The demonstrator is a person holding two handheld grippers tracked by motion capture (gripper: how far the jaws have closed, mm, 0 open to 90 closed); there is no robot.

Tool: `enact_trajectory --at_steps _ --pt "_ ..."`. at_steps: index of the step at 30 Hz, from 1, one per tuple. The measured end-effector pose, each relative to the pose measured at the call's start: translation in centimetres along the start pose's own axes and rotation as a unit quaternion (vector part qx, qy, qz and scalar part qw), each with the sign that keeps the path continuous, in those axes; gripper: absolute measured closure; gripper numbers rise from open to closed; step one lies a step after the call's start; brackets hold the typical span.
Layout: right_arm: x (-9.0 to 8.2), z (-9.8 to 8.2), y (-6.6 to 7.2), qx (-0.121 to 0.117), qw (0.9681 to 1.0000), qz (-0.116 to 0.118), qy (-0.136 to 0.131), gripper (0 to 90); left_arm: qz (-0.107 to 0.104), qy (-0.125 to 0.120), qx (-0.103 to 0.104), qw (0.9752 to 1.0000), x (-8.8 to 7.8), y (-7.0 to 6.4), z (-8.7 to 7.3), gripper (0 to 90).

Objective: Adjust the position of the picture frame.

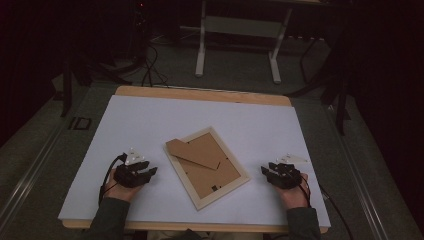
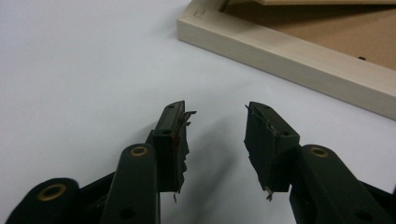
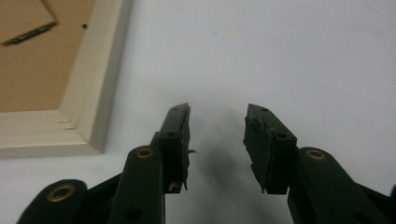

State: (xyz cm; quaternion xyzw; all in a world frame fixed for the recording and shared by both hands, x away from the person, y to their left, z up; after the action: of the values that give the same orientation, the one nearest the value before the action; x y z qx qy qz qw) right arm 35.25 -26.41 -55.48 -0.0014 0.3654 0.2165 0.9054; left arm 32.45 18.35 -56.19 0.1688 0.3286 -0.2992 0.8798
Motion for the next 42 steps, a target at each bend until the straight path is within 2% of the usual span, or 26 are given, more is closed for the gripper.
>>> enact_trajectory --at_steps 2,6,11,13,16,18,21,32,42 --pt "-0.1 -0.2 0.4 -0.003 1.0 0.008 0.004 59.2 -0.006 -0.002 0.008 0.9999 0.0 -0.2 0.1 61.7" --pt "-0.1 -0.2 1.0 -0.007 0.9998 0.016 0.004 58.1 -0.013 -0.008 0.011 0.9998 -0.1 -0.3 0.1 65.5" --pt "-0.2 -0.3 2.1 -0.024 0.9994 0.024 0.007 59.4 -0.016 -0.017 0.005 0.9997 -0.3 -0.3 0.2 67.9" --pt "-0.5 -0.3 3.2 -0.025 0.9987 0.045 0.005 66.9 -0.017 -0.018 0.006 0.9997 -0.4 -0.3 0.2 72.3" --pt "-0.6 -0.3 4.1 -0.034 0.9976 0.06 0.005 78.5 -0.018 -0.021 0.01 0.9996 -0.6 -0.4 0.4 80.2" --pt "-0.8 -0.4 4.8 -0.042 0.9967 0.07 0.003 87.4 -0.017 -0.021 0.012 0.9996 -0.7 -0.4 0.4 89.3" --pt "-1.1 -0.6 5.6 -0.058 0.9952 0.08 0.004 89.9 -0.022 -0.021 0.015 0.9994 -0.8 -0.4 0.6 90.0" --pt "-1.0 -1.9 7.7 -0.095 0.991 0.091 0.025 90.0 -0.013 -0.016 0.021 0.9996 -0.7 -0.5 0.6 90.0" --pt "-0.5 -2.6 8.2 -0.098 0.991 0.085 0.034 90.0 -0.007 -0.015 0.021 0.9996 -0.6 -0.4 0.6 90.0"
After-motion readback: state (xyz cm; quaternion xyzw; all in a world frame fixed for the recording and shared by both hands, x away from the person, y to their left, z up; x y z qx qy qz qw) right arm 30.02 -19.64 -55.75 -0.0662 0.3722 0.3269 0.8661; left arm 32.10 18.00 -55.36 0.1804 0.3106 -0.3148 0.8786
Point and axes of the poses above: each handheld gripper's, and its own axes: x roughly forward along the jaws, z roughly out of its top, y roughly to its left, the point moved 5 cm from there along x, roughly forward along the jaws, and after that the axes turned 11 degrees about x, right-handed, at the moved point
